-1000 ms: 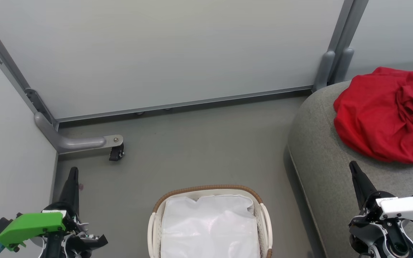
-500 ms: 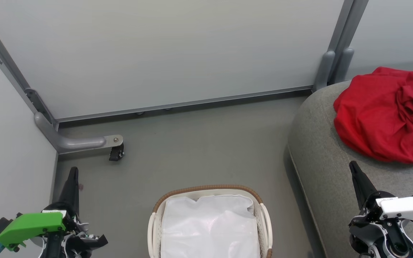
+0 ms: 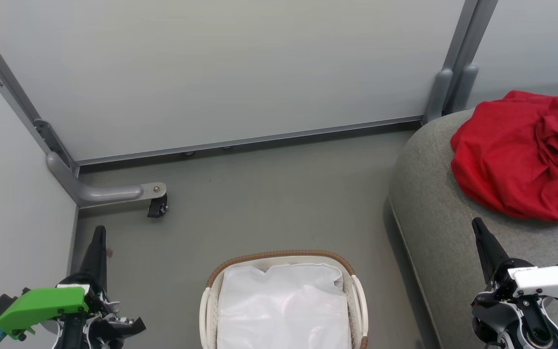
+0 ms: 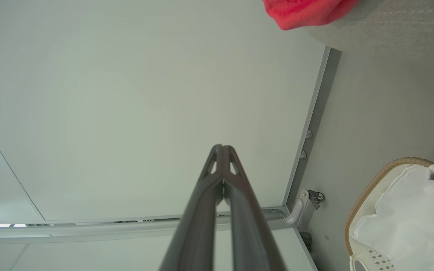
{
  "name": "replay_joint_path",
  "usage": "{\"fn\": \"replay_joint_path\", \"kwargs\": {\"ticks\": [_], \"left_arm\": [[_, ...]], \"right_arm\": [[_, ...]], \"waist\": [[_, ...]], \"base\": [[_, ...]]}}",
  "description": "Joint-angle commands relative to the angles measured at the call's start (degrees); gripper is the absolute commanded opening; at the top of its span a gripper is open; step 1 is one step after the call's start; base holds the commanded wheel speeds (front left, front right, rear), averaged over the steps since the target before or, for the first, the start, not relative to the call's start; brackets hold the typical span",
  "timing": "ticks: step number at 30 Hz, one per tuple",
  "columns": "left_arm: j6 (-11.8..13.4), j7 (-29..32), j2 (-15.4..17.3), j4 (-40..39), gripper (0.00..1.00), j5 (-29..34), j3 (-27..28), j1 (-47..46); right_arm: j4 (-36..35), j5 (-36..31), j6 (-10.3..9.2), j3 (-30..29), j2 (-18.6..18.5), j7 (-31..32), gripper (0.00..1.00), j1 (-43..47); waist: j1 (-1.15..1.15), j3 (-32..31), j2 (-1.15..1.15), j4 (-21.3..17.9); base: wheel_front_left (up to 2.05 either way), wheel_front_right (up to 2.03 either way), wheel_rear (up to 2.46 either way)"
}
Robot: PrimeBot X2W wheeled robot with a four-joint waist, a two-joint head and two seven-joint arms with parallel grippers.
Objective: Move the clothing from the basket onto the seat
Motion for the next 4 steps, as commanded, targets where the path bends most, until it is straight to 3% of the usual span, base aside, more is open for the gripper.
{"fn": "replay_joint_path", "kwargs": {"ticks": [1,4], "left_arm": [[-0.3,0.2,0.3,-0.1,0.00,-0.2,0.1,-0.6],[-0.3,0.2,0.3,-0.1,0.00,-0.2,0.1,-0.6]], "right_arm": [[-0.2,0.2,0.02,-0.1,-0.3,0.2,0.00,-0.5],[-0.2,0.2,0.02,-0.1,-0.3,0.2,0.00,-0.5]], "waist": [[0.00,0.0,0.00,0.0],[0.00,0.0,0.00,0.0]], "base": [[0.00,0.00,0.00],[0.00,0.00,0.00]]}}
